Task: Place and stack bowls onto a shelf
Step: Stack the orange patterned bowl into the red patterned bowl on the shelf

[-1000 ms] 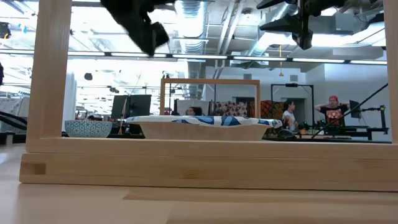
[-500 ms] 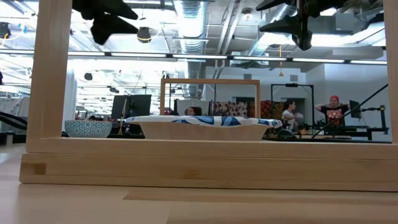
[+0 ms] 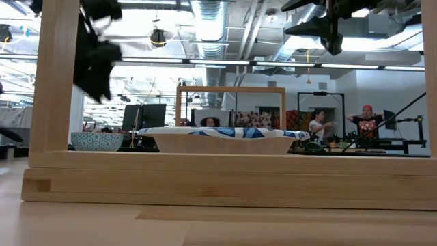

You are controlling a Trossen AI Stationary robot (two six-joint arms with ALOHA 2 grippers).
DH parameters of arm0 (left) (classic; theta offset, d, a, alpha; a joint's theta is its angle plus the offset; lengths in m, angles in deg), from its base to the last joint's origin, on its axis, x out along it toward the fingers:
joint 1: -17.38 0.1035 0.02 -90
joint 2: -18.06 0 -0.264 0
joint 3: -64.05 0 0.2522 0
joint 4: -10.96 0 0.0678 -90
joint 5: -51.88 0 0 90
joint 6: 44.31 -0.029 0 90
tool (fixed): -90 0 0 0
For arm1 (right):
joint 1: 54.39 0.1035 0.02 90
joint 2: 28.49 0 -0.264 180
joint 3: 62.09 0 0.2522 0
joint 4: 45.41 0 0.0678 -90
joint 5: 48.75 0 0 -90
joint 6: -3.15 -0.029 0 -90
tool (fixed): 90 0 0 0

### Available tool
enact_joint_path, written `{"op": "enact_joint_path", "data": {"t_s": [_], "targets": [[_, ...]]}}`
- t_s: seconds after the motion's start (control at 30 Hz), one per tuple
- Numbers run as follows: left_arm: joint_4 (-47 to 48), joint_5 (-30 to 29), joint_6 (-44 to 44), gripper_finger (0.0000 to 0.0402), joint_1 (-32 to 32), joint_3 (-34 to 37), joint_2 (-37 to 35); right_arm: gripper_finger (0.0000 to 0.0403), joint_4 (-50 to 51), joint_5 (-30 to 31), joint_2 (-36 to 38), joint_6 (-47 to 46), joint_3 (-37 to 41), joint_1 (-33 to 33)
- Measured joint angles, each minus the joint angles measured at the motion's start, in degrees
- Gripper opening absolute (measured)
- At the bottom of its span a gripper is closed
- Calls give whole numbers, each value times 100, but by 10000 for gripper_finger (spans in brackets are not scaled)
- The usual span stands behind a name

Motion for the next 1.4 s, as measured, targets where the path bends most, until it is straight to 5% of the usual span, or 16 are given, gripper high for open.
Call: {"op": "enact_joint_path", "data": {"t_s": [0.13,0.3,0.8,0.93,1.1,1.4], "targets": [[273,586,-667,167,822,3,675,221,9,0,-1,0,0,2],[162,501,-1537,167,1277,-46,1437,221,10,0,-1,0,0,2],[-135,-68,-2581,166,1328,-56,2650,221,43,0,-1,2,0,2],[-85,-25,-2730,127,1301,-56,2688,221,45,3,-1,2,0,2],[-19,468,-2712,15,1148,-56,2460,221,45,26,-1,7,0,2],[997,834,-2443,3,-80,-847,1591,221,45,33,-1,13,0,2]]}}
